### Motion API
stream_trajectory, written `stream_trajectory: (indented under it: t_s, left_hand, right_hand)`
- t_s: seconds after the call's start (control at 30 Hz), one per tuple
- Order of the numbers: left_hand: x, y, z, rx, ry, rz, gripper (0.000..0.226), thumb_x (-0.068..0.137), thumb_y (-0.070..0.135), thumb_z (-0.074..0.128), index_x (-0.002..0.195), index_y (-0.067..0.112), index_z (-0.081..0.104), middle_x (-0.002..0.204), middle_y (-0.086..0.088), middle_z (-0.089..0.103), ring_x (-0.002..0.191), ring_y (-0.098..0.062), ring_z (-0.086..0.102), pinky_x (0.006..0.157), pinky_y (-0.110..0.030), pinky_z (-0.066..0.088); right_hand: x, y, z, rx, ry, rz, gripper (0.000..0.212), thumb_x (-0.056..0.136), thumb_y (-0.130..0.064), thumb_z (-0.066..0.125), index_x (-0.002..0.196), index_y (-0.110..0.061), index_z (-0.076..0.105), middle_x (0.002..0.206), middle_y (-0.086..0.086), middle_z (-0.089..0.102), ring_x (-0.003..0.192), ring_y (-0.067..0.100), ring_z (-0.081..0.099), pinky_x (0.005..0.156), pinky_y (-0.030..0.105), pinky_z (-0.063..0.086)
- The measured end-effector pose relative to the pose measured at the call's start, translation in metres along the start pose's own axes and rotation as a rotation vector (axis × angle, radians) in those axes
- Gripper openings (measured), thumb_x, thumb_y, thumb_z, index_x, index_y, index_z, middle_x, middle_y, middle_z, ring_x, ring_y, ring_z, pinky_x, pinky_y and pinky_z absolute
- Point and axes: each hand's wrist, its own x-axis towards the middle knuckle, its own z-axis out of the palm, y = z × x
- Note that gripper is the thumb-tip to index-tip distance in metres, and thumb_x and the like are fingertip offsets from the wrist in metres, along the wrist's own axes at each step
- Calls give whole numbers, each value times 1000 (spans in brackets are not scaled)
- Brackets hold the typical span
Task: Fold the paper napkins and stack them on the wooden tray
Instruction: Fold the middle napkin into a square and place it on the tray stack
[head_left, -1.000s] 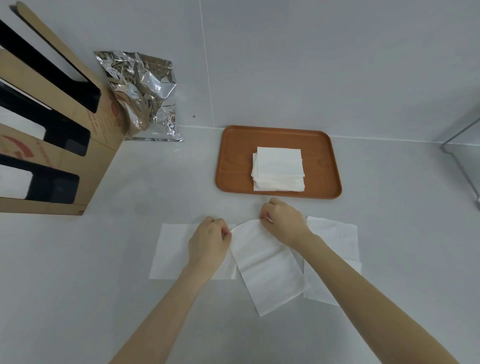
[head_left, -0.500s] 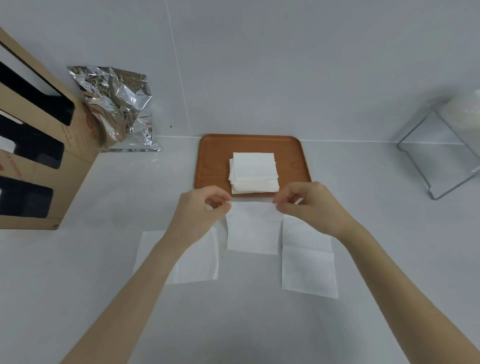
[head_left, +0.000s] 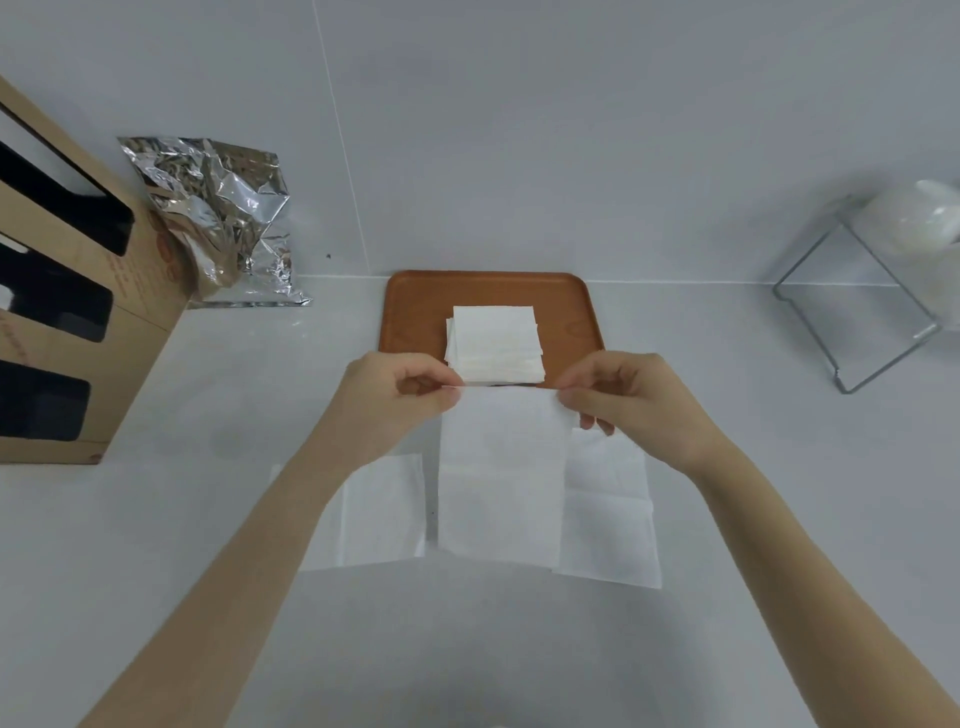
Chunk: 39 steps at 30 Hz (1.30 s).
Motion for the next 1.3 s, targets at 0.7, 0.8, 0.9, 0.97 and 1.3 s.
stream_trajectory:
  t_s: [0.7,0.8,0.9,0.97,1.3]
  left_hand:
    - [-41,-87,50,355,-109,-32,9,80,13,63,83,15,71,86,2,69,84,-12,60,71,-10,40]
    - [-48,-96,57,488,-140,-6,13,83,20,60,87,14,70,97,1,69,94,-16,55,82,-30,49]
    - [-51,-97,57,510,-188,-17,24,82,36,58,86,16,69,97,5,66,95,-13,52,80,-31,48]
    - [-45,-92,55,504,-198,-42,28,83,40,54,83,16,68,92,4,66,91,-14,52,79,-33,48]
    - [11,-92,63,631,-40,-90,25,87,22,53,109,13,61,109,-7,61,106,-22,50,79,-32,45]
  right_hand:
    - [-25,99,60,-277,-16,69,14,85,-12,59,81,-25,64,88,-4,66,75,2,55,62,5,39]
    - [-33,117,70,-441,-43,-7,9,84,-13,60,86,-18,67,87,-4,62,83,11,52,68,12,39]
    - [-38,125,74,-578,-106,-91,13,83,-20,62,94,-16,67,100,0,64,94,15,51,67,14,37]
    - [-34,124,71,-595,-105,-115,15,84,-23,61,96,-17,67,100,-1,64,95,15,51,64,7,32]
    - [25,116,70,-706,180,-78,17,86,-14,58,99,-10,68,99,11,69,96,32,56,78,40,47]
